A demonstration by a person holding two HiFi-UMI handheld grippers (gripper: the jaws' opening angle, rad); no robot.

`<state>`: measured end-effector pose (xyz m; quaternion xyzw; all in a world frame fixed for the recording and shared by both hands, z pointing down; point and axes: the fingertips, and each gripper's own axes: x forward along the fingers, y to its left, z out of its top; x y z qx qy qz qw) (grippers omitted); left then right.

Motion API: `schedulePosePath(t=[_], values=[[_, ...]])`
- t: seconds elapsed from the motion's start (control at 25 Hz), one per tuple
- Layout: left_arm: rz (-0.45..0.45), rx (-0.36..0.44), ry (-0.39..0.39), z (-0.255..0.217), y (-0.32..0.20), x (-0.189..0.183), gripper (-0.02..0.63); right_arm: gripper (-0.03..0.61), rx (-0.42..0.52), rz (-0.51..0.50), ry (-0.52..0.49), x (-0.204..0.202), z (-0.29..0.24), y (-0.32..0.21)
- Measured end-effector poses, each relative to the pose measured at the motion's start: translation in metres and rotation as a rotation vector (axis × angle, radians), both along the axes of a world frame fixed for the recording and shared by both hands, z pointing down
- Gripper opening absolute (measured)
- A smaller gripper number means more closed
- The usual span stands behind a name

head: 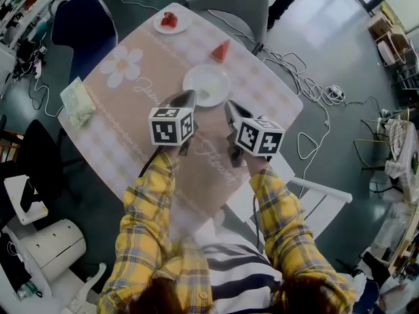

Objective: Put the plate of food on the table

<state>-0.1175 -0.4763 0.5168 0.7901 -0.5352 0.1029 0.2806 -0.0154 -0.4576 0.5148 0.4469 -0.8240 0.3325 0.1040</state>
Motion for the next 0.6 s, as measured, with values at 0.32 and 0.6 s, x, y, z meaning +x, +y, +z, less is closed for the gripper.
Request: schedulePosePath(t=[0.32,0.6], values=[[-0.063,0.029,0.083,-0.004,0.054,0.006,0.003,-0.005,-0.007,-0.015,-0.003,-0.001,0.001,0.025],[-0.064,0.039,0.106,-0.008,0.101,0.017,0.003,-0.005,0.014,-0.034,0.0,0.008,-0.003,0.054]])
